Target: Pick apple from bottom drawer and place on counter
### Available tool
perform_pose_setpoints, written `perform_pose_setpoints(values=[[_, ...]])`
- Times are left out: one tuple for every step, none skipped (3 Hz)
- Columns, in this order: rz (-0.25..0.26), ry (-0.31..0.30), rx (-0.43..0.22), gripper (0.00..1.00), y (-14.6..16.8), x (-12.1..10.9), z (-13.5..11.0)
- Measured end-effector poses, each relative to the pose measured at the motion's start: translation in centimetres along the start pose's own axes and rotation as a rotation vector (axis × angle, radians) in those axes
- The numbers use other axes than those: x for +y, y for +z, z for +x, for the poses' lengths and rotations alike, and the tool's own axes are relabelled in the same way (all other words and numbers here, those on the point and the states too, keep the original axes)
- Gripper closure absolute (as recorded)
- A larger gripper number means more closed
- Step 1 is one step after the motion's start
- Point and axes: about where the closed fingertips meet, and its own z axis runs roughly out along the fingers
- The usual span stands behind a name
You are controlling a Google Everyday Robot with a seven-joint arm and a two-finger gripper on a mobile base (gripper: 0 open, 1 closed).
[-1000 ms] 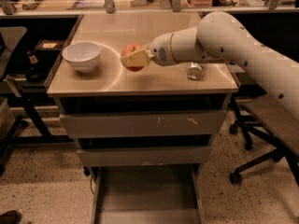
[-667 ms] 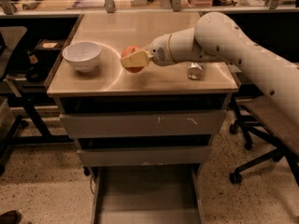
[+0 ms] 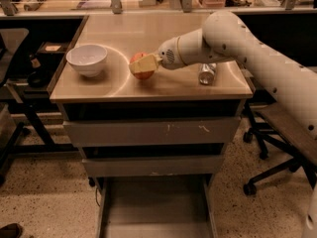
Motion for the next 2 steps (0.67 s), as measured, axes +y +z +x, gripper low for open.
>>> perform_pose_setpoints(values=[[-0.003, 0.026, 0.026, 1.0, 0.57, -0.98, 0.43], [-0.003, 0.026, 0.027, 0.81, 0.56, -1.0, 0.43]])
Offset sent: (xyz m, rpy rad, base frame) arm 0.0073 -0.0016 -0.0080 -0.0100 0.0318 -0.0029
